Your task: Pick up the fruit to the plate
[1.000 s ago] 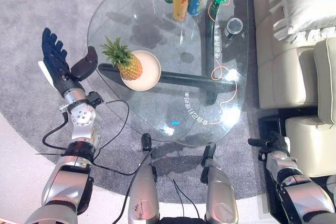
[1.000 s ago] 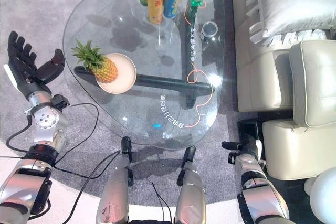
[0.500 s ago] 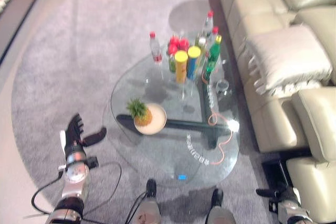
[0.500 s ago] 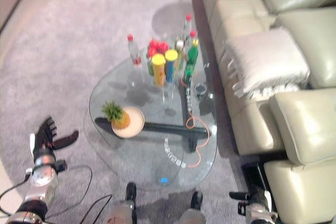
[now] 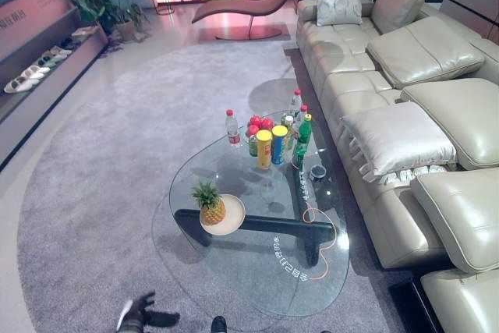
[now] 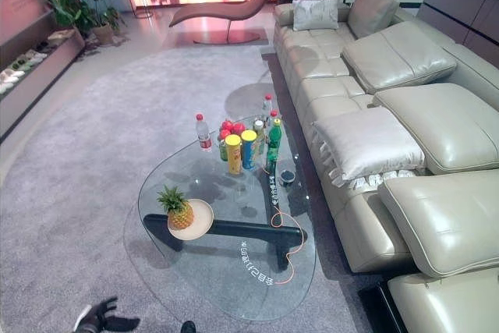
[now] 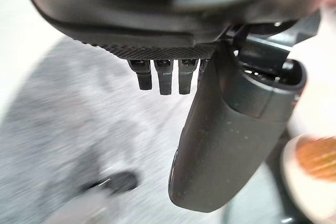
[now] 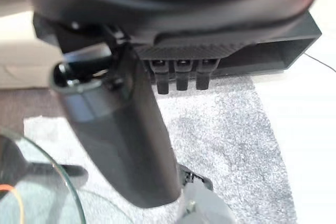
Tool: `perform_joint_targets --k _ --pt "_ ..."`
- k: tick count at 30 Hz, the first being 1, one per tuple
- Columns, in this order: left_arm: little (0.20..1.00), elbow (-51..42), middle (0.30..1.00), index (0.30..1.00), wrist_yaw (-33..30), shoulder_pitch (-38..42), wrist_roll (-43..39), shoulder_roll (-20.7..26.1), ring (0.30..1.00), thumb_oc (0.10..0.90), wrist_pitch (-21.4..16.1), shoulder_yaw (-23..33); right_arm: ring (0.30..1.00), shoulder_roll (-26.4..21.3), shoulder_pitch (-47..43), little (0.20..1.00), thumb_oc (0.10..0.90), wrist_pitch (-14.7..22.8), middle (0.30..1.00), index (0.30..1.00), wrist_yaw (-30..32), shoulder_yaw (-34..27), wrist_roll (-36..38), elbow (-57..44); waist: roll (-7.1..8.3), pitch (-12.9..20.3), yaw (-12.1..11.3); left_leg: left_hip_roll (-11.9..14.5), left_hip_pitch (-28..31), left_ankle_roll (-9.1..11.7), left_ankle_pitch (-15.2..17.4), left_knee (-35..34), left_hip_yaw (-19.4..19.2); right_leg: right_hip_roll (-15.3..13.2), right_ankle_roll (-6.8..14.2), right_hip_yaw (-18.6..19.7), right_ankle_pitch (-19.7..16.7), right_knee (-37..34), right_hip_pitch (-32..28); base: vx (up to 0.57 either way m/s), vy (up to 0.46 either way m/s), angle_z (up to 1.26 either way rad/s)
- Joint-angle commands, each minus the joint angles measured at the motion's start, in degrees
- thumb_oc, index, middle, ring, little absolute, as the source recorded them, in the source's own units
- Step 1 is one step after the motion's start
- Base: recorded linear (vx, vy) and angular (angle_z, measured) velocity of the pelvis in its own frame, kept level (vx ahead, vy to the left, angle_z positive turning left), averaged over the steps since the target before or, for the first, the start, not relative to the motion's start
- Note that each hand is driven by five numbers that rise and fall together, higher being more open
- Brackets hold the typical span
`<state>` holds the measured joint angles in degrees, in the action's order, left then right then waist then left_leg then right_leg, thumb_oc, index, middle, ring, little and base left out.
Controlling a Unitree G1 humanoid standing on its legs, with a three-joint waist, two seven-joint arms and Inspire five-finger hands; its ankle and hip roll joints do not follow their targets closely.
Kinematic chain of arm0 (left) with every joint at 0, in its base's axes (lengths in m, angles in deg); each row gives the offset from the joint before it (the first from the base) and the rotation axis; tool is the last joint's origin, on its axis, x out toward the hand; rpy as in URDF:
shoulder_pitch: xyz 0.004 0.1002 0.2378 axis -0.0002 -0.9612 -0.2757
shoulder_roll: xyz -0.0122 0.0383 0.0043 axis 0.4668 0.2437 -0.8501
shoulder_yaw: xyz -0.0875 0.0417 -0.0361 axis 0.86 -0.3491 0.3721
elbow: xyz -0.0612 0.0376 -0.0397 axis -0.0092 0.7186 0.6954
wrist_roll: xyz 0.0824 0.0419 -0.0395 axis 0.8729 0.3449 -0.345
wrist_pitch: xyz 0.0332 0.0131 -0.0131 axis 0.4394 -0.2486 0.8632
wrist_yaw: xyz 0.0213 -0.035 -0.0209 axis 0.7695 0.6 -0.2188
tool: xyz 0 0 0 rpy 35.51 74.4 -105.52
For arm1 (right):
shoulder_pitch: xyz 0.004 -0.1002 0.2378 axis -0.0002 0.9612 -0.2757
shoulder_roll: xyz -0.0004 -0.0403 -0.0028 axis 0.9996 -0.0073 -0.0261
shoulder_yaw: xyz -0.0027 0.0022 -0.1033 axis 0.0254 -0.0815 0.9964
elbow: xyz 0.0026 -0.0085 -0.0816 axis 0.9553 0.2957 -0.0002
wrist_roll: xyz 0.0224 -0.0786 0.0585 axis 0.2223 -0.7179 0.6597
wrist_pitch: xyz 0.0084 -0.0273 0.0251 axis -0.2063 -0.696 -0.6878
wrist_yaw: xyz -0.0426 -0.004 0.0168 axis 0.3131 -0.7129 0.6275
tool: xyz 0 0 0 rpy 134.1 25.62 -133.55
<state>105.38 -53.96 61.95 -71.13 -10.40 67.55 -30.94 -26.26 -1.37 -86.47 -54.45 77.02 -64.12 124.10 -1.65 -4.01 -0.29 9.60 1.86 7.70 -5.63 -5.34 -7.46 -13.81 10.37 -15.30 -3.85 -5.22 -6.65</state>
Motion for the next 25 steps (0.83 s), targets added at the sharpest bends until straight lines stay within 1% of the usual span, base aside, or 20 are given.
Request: perform_joint_targets --k 1,4,10,14,15,20,25 --pt "0.9 2.2 0.9 0.9 1.4 6.0 1.9 2.5 0.9 0.8 2.3 0.0 0.9 0.0 -4.1 0.9 0.8 -0.8 0.9 0.9 -0.8 0.7 -2.9 3.0 0.68 -1.6 -0.6 4.4 2.7 2.1 -0.2 0.3 -2.7 -3.9 2.4 -1.9 -1.9 0.6 -1.1 0.0 0.0 0.0" --pt "0.9 2.8 0.9 0.9 2.6 6.0 3.6 2.0 0.9 0.8 3.5 -1.0 0.9 0.4 -4.2 0.9 0.8 -0.6 0.9 0.9 -1.8 1.6 -3.6 3.3 0.63 -1.3 -0.5 4.6 2.6 2.2 -0.2 0.3 -2.7 -3.8 2.3 -2.0 -1.7 0.7 -1.1 0.0 0.0 0.0" --pt "0.9 3.5 0.9 0.9 3.8 5.8 3.4 1.0 0.9 0.8 4.8 -1.6 0.9 1.8 -4.4 0.9 0.8 -0.7 0.9 0.9 -2.5 2.9 -3.8 3.4 0.83 -0.4 -0.8 4.7 2.8 2.0 0.1 0.3 -2.5 -3.7 2.3 -2.2 -1.5 0.6 -1.2 0.0 0.0 0.0" --pt "0.9 3.3 0.9 0.9 5.1 5.8 3.5 0.5 0.9 0.8 4.9 -2.4 0.9 2.3 -4.6 0.9 0.8 -0.7 0.9 0.9 -2.7 3.6 -4.3 3.6 0.81 0.0 -0.8 4.7 2.9 2.1 0.2 0.3 -2.8 -3.9 2.4 -2.3 -1.8 0.3 -1.2 0.0 0.0 0.0" --pt "0.9 3.1 0.9 0.9 5.2 5.8 3.3 0.2 0.9 0.8 5.0 -2.9 0.9 2.5 -4.7 0.9 0.8 -1.1 0.9 0.9 -2.8 4.1 -4.3 3.5 0.74 0.1 -0.7 4.7 2.9 2.1 0.2 0.3 -3.0 -4.1 2.6 -2.3 -2.0 0.2 -1.2 0.0 0.0 0.0" --pt "0.9 3.1 0.9 0.9 5.4 6.0 3.8 -0.2 0.9 0.8 5.4 -3.4 0.9 3.1 -4.8 0.9 0.8 -1.5 0.9 0.9 -3.2 5.1 -5.0 3.6 0.62 0.2 -0.7 4.6 2.8 2.1 0.3 0.3 -3.2 -4.4 2.7 -2.6 -2.2 0.2 -0.8 0.0 0.0 0.0" --pt "0.9 3.1 0.9 0.9 5.3 5.9 4.2 -0.3 0.9 0.8 4.9 -3.4 0.9 3.4 -4.8 0.9 0.8 -1.2 0.9 0.9 -3.1 5.5 -5.5 3.8 0.53 0.2 -0.6 4.5 3.0 2.0 0.5 0.3 -3.2 -4.5 2.6 -2.5 -2.0 0.3 -0.9 0.0 0.0 0.0"
